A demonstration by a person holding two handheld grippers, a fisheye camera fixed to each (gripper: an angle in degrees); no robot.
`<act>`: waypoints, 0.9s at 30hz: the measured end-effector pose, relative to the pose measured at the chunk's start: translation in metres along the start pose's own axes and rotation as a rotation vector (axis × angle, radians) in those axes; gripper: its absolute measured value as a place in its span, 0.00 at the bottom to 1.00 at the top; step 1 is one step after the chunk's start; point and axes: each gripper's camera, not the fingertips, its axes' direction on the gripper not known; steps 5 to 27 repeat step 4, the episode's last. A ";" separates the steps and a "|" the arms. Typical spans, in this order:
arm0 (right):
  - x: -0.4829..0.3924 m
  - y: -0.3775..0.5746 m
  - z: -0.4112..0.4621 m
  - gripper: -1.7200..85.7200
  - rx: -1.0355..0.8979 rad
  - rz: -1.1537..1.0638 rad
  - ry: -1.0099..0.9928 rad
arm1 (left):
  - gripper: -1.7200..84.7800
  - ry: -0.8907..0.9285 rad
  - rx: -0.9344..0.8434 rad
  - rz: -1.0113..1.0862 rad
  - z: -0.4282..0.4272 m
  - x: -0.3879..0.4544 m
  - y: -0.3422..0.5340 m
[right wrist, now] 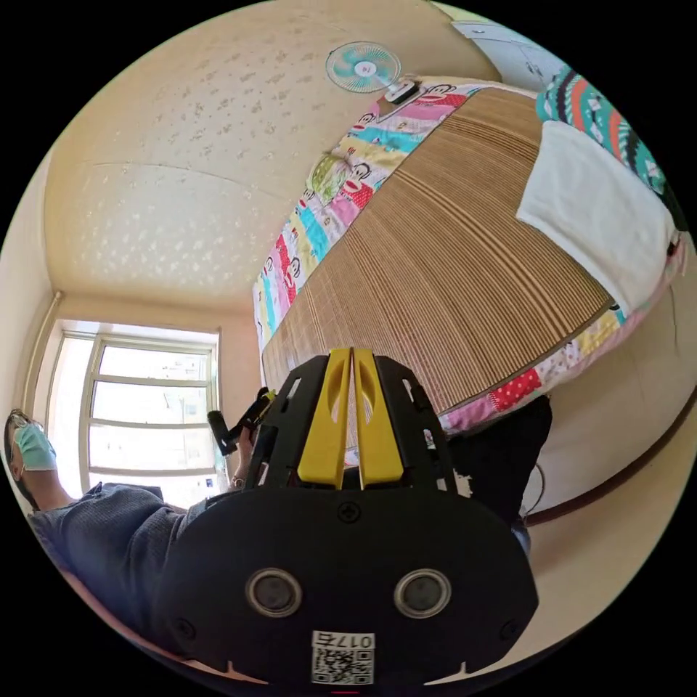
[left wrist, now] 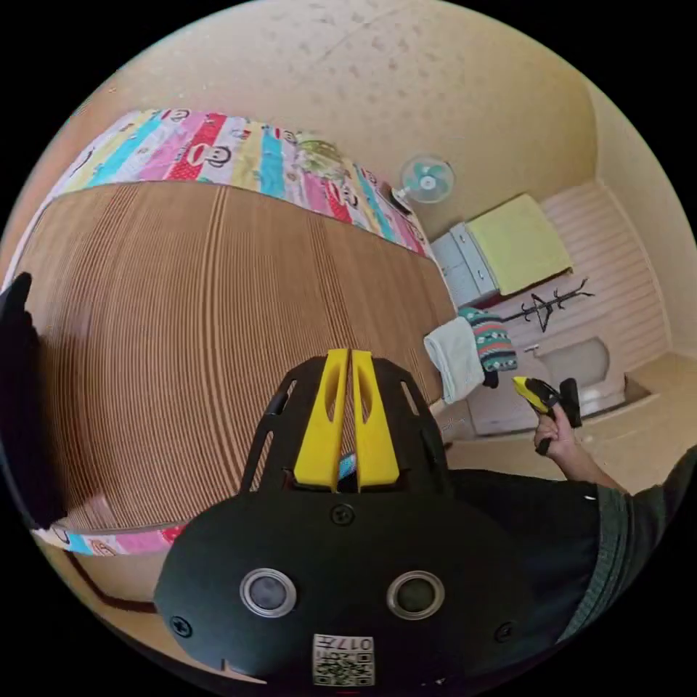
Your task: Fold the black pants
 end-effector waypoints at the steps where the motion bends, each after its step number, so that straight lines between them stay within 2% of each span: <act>1: 0.007 0.009 -0.018 0.03 0.038 0.022 0.021 | 0.01 0.029 -0.020 0.071 0.013 0.019 -0.006; 3: 0.017 0.021 -0.043 0.03 0.087 0.049 0.064 | 0.01 0.093 -0.044 0.343 0.047 0.089 -0.019; 4: 0.025 0.027 -0.058 0.04 0.114 0.066 0.096 | 0.01 0.101 -0.039 0.388 0.053 0.103 -0.020; 27: 0.025 0.027 -0.058 0.04 0.114 0.066 0.096 | 0.01 0.101 -0.039 0.388 0.053 0.103 -0.020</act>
